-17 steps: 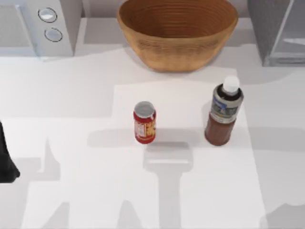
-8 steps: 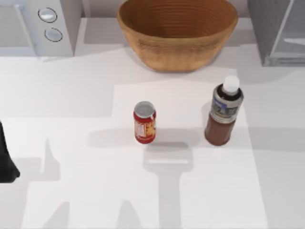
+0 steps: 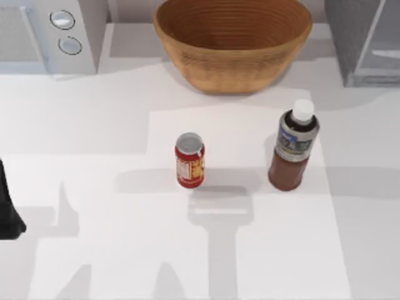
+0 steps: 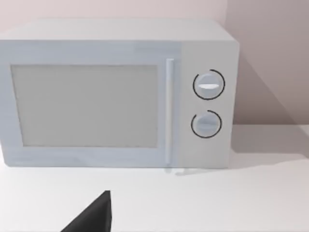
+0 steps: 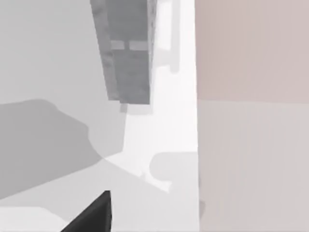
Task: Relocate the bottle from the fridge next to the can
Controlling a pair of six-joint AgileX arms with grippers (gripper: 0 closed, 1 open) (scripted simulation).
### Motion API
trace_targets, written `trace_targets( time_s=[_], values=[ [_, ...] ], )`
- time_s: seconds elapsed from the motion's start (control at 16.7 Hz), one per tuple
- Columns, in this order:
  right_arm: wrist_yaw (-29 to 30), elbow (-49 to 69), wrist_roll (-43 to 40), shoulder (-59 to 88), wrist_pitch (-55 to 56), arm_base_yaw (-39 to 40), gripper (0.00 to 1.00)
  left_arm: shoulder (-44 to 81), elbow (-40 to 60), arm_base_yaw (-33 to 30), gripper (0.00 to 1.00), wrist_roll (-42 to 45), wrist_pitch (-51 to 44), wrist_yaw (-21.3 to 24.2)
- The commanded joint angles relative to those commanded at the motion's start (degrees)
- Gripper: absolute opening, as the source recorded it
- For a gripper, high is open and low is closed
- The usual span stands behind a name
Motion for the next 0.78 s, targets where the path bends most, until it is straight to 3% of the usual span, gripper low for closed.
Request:
trace_targets(
  time_s=[0.42,0.78],
  values=[
    [0.3,-0.2,3.8,0.0,3.3,2.2,1.0,0.0,0.0,0.0,1.0,0.0,0.0,0.0],
    [3.1,-0.5,26.1,0.4,21.7,15.6,1.0,0.0,0.0,0.0,1.0,0.0,0.0,0.0]
  ],
)
